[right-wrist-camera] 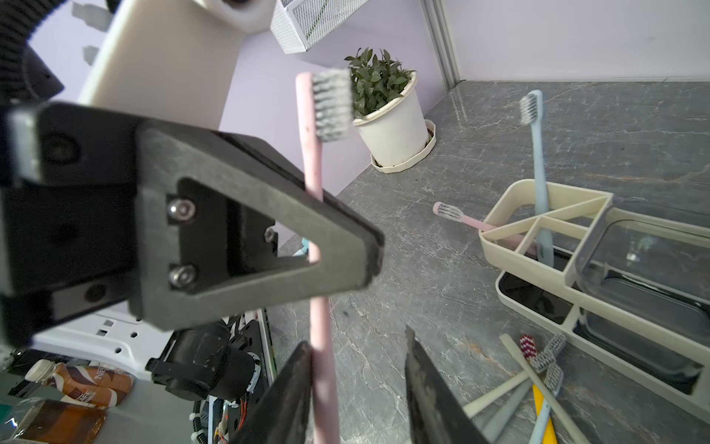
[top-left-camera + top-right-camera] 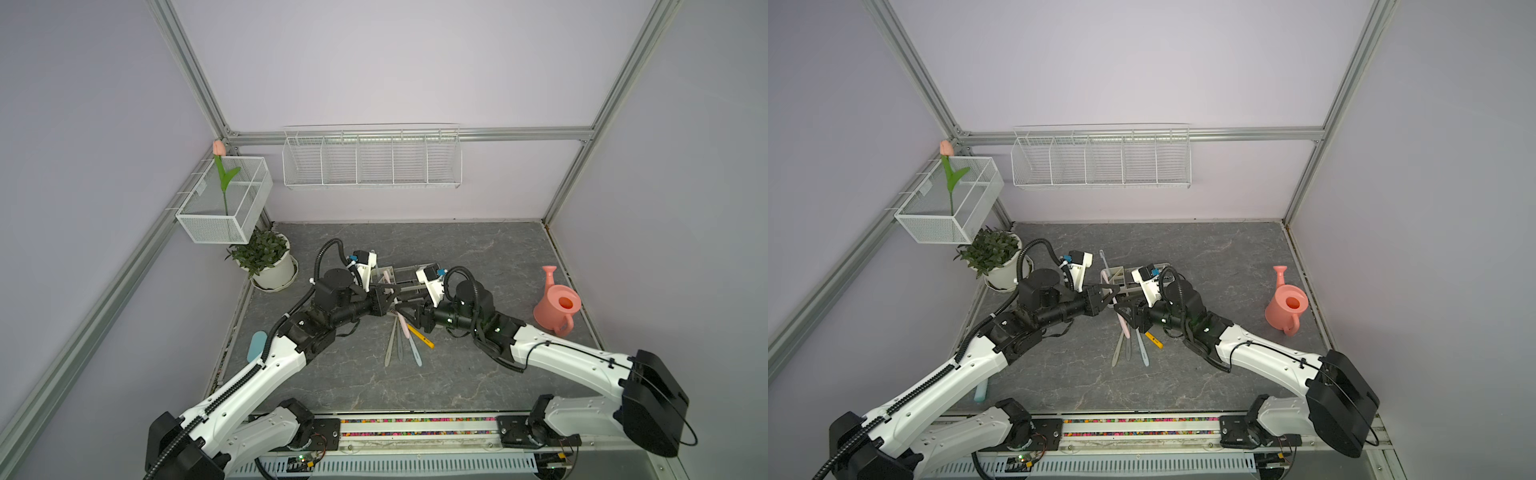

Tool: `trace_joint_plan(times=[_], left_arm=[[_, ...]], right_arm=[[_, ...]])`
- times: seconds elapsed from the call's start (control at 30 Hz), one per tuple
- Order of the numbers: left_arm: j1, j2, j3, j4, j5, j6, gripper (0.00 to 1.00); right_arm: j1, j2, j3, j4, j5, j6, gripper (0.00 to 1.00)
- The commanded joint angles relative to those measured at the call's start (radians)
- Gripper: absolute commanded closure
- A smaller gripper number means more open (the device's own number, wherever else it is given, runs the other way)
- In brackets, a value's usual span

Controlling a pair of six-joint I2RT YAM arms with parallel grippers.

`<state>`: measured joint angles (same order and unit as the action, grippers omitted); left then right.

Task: Place the toothbrush into the toothbrush holder
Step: Pick up the toothbrush from the center of the board.

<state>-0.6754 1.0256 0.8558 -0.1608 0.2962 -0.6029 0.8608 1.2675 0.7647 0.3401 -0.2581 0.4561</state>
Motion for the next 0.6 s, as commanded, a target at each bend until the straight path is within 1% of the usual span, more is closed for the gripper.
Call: trace_joint_plan(times=[0.0, 0.03, 0.07, 0.2, 0.3, 0.37, 0.47, 0.57], left_arm=[[0.000, -0.034, 0.042, -0.009, -0.003, 0.032, 1.00], [0.000, -0.039, 0.042, -0.005, -0.007, 0.034, 1.00], [0.000, -0.044, 0.039, -0.001, -0.014, 0.036, 1.00], [0.000, -0.056, 0.057, -0.015, -0.035, 0.066, 1.00], [0.000, -0.049, 0.083, -0.031, -0.062, 0.086, 1.00], [0.000, -0.039, 0.104, -0.042, -0.065, 0.102, 1.00], [0.000, -0.033, 0.137, -0.073, -0.093, 0.153, 1.00], [0.000, -0.029, 0.153, -0.073, -0.130, 0.208, 1.00]], right_arm=[[-0.005, -0.040, -0.029, -0.045, 0.052, 0.006, 0.52], [-0.005, -0.050, -0.033, -0.056, 0.060, 0.006, 0.49], [-0.005, -0.059, -0.038, -0.065, 0.072, 0.006, 0.47], [-0.017, -0.103, -0.053, -0.116, 0.114, -0.014, 0.43], [-0.037, -0.147, -0.068, -0.140, 0.131, -0.014, 0.41], [-0.052, -0.185, -0.084, -0.156, 0.146, -0.008, 0.37], [-0.074, -0.252, -0.119, -0.196, 0.204, 0.005, 0.33], [-0.102, -0.312, -0.148, -0.244, 0.225, 0.006, 0.27]])
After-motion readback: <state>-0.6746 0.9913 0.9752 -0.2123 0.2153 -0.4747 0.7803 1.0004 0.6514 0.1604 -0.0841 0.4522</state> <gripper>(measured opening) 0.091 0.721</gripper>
